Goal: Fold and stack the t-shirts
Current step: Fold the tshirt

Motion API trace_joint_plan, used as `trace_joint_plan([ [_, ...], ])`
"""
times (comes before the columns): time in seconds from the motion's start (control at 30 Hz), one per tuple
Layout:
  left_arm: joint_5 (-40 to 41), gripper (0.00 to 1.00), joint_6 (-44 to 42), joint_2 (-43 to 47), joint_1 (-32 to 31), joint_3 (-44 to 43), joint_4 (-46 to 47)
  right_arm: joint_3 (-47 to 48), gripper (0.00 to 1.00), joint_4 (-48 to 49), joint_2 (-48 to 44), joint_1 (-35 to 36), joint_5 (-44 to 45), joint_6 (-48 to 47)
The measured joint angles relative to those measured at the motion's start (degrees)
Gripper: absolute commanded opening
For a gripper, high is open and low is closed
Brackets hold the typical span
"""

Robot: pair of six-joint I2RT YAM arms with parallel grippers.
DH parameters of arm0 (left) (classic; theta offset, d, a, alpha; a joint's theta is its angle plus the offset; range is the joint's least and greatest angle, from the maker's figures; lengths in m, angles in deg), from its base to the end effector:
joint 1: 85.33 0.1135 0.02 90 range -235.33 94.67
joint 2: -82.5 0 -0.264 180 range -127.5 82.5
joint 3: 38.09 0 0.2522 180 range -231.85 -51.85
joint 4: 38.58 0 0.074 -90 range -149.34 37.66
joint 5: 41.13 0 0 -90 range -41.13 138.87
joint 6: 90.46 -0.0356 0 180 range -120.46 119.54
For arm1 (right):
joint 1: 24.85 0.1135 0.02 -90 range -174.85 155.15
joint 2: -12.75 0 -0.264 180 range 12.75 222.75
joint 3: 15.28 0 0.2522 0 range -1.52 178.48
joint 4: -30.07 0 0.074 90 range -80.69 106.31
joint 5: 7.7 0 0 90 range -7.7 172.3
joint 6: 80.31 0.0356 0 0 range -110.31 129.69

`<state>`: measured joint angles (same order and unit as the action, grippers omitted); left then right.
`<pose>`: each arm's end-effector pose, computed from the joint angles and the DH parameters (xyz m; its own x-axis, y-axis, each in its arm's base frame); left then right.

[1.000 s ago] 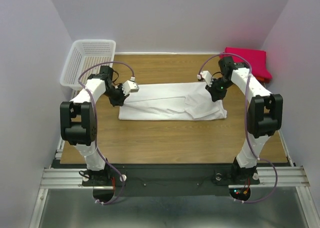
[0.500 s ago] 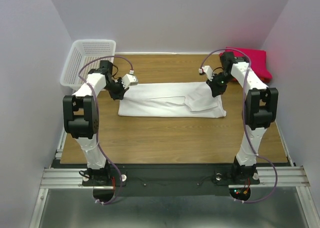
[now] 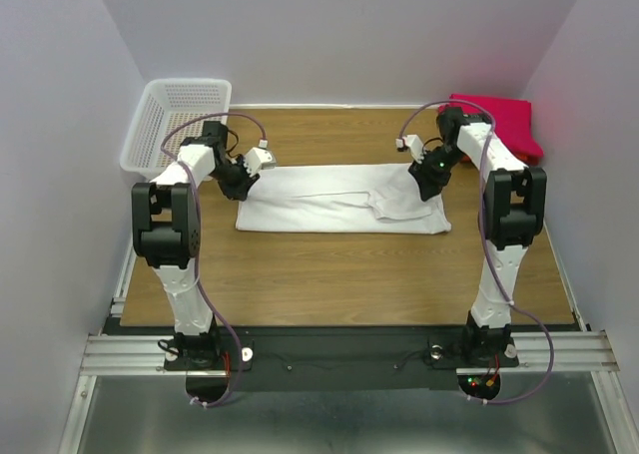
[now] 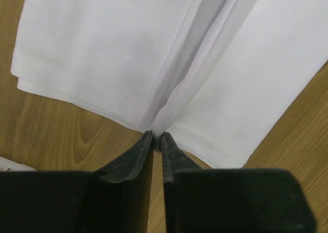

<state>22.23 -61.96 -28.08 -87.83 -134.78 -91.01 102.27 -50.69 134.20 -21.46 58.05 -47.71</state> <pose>0.3990 -0.0334 0.2032 -0.2442 0.7969 -0.5525 0.9085 0.3872 0.1570 0.4177 0.0394 0.2156 -0.4579 -0.7966 -0.3947 -0.8869 0.4396 0.1419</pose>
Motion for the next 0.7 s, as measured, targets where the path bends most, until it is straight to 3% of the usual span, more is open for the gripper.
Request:
trace_joint_plan([
  [0.07, 0.3, 0.44, 1.4, -0.7, 0.0, -1.3, 0.2, 0.2, 0.68, -0.5, 0.4, -0.2, 0.0, 1.2],
  [0.13, 0.4, 0.45, 2.8, -1.0, 0.2, -2.5, 0.3, 1.9, 0.69, -1.9, 1.0, -1.1, -0.8, 3.6],
  [0.2, 0.1, 0.54, 3.7, -0.7, 0.7, -3.4, 0.4, 4.6, 0.69, -3.9, 1.7, -3.0, -2.2, 5.3],
  [0.3, -0.1, 0.54, 5.0, 0.3, 1.3, -3.1, 0.5, 6.4, 0.66, -5.3, 1.3, -7.9, -5.0, 8.7],
  [0.43, -0.7, 0.54, 6.3, 3.7, 1.9, -0.5, 0.5, -0.3, 0.62, -6.5, -2.0, -12.2, -6.6, 12.4],
  [0.7, -1.5, 0.55, 9.9, 9.1, 1.9, 9.8, 2.2, -13.3, 0.6, -6.7, -5.1, -10.3, -8.0, 21.1],
])
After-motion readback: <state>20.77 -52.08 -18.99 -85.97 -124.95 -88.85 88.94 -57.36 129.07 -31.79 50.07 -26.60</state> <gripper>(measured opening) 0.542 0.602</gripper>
